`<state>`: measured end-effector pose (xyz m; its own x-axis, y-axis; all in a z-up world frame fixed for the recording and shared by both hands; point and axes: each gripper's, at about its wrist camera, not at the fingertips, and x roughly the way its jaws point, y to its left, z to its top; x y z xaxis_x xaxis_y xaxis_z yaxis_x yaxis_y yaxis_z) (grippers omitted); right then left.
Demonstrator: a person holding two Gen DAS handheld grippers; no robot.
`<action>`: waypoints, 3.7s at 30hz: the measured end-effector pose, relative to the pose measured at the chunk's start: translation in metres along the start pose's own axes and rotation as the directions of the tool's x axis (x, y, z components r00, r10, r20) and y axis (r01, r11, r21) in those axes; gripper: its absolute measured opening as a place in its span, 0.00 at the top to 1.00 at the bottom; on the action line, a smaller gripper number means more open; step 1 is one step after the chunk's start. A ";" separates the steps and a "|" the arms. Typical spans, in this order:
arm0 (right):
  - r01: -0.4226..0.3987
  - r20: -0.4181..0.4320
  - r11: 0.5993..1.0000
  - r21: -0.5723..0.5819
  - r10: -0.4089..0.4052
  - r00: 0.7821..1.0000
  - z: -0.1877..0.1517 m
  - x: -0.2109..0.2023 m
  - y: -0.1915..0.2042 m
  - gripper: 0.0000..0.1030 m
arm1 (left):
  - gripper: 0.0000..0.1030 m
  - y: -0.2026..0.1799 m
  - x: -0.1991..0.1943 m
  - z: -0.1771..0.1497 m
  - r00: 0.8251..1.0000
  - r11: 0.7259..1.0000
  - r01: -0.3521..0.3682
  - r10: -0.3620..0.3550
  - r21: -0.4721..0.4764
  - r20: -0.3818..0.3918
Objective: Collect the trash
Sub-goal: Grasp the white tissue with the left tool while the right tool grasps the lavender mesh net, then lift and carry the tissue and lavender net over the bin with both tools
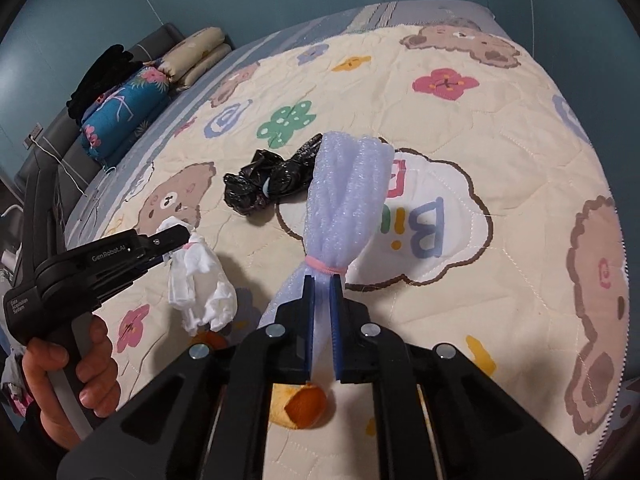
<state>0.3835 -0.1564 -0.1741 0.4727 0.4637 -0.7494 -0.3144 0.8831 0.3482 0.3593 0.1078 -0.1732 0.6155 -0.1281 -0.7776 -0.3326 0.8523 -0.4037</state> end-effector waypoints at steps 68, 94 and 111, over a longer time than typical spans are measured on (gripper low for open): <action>0.040 0.457 0.989 0.143 -0.102 0.883 -0.104 -0.359 -0.092 0.93 | 0.84 -0.205 -0.216 -0.128 0.913 0.813 0.322 -0.403 0.485 0.069; 0.141 0.473 0.920 0.367 -0.314 0.823 -0.142 -0.400 -0.193 0.93 | 0.84 -0.324 -0.148 -0.195 0.892 0.684 0.427 -0.428 0.592 -0.148; 0.152 0.382 0.865 0.478 -0.360 0.851 -0.176 -0.362 -0.264 0.93 | 0.83 -0.377 -0.050 -0.253 0.892 0.659 0.452 -0.335 0.601 -0.304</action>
<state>0.1504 -0.5700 -0.0940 0.8300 0.1035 -0.5480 0.1936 0.8681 0.4571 0.2736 -0.3353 -0.1040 0.4432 -0.5536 -0.7051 0.4881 0.8088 -0.3281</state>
